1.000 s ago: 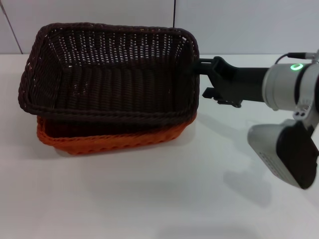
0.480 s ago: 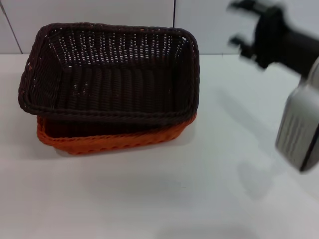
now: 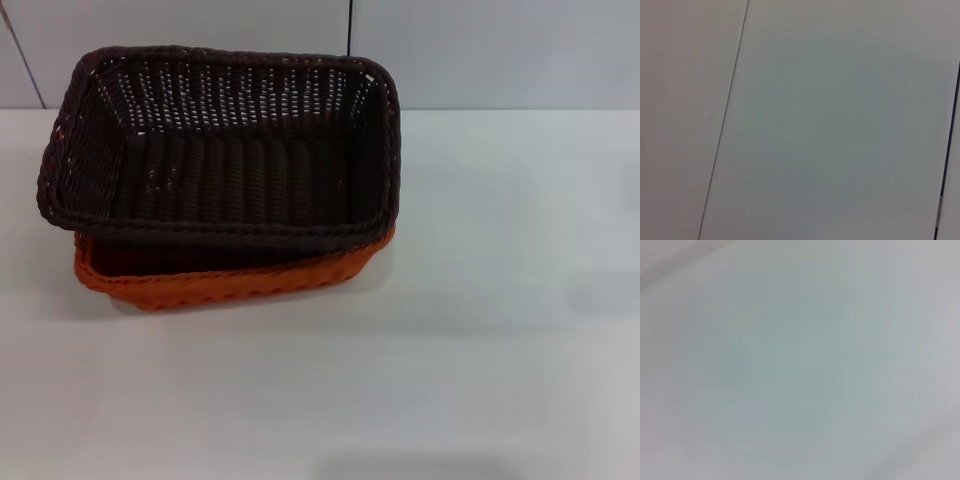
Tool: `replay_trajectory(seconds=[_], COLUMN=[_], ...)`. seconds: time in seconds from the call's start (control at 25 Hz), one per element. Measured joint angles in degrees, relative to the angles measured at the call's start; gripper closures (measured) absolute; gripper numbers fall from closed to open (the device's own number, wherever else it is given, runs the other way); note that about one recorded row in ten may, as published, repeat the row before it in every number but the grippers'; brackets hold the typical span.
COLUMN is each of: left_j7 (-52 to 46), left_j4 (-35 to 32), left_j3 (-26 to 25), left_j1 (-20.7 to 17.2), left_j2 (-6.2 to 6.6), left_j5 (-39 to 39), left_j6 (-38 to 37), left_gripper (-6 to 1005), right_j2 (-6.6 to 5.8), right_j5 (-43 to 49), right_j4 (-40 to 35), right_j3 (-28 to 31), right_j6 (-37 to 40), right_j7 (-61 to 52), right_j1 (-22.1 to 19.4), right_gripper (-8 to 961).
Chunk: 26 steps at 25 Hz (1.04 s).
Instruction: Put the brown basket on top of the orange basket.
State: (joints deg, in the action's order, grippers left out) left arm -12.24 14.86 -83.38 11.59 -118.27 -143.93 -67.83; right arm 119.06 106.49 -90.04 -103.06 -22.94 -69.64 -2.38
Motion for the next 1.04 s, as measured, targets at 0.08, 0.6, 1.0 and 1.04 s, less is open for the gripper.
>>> replay_trajectory(seconds=[0.08,0.6,1.0,1.04], left_j7=[0.1,2.1,4.3,4.3], left_j4=[-0.1,-0.2,-0.8,-0.8], left_j3=[0.0,-0.2,-1.5,-1.5], left_j1=[0.2,0.7,1.6,1.7], left_j2=[0.10,0.33,0.15,0.11], left_j5=[-0.2,0.0,0.1,0.1], left_j6=[0.1,0.6,0.7,0.6], left_gripper=[215,215,215,215], right_j2=[0.03,0.24,0.55,0.57], right_j5=[9.0,26.9,12.7,12.7], right_j4=[5.5,65.1,65.5,65.5], right_j3=[-1.0,-8.1,-16.1,-16.4], right_j6=[-8.2,-64.4,-63.5,-63.2], right_j7=[-16.3,-101.8,-101.1,-100.8], right_j1=[-0.5,8.2,7.7,7.7], right_gripper=[244,244,244,244])
